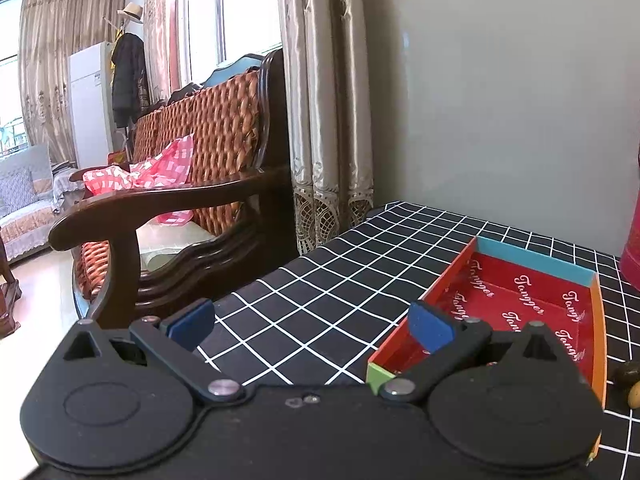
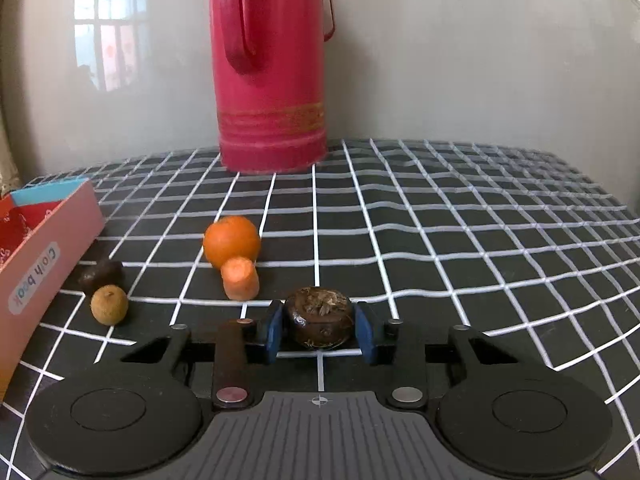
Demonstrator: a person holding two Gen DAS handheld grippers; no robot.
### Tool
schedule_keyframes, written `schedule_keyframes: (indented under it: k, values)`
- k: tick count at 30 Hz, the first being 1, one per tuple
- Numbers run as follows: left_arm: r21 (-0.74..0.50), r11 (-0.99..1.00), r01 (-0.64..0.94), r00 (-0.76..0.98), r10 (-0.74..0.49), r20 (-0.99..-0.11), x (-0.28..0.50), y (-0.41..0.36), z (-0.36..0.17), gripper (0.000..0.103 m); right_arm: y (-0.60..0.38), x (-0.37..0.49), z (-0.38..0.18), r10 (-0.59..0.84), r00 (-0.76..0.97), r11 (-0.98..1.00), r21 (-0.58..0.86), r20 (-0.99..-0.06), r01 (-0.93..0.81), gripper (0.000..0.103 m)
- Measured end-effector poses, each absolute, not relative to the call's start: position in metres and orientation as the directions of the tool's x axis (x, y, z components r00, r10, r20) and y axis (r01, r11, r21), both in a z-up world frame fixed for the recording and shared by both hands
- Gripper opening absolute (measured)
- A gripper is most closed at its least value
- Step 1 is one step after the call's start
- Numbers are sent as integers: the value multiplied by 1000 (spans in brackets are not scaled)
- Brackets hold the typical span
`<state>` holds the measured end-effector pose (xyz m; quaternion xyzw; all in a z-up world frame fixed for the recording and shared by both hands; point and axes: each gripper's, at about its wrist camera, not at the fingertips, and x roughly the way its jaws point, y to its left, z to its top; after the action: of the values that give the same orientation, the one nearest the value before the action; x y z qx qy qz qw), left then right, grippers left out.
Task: Organize fruits
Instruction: 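Carry the dark brown fruit with the right tool into the box and release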
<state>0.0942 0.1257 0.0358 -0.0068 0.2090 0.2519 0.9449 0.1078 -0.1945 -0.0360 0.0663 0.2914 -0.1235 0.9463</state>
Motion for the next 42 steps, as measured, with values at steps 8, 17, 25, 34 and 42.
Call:
schedule_keyframes:
  k: [8,17,25,34,42]
  values:
    - [79,865,-495,765,478,-431,97,131,33,97,-182,85,-6,-136,904,976,100,-406,191,38]
    - [88,857,-508,756,493,-430,93,136,33,97,-131,79,14,69,943,990,140,-325,-24,38]
    - [87,848,-523,743,504,-441,94,147,31,97,-59,93,10,260,906,966,97,-335,-241,38]
    - [88,843,-531,738,511,-442,93,154,31,97,-2,100,-10,311,864,939,-15,-397,-344,39]
    - [80,845,-530,736,504,-451,96,155,31,97,-7,81,2,273,921,949,-78,-277,-305,103]
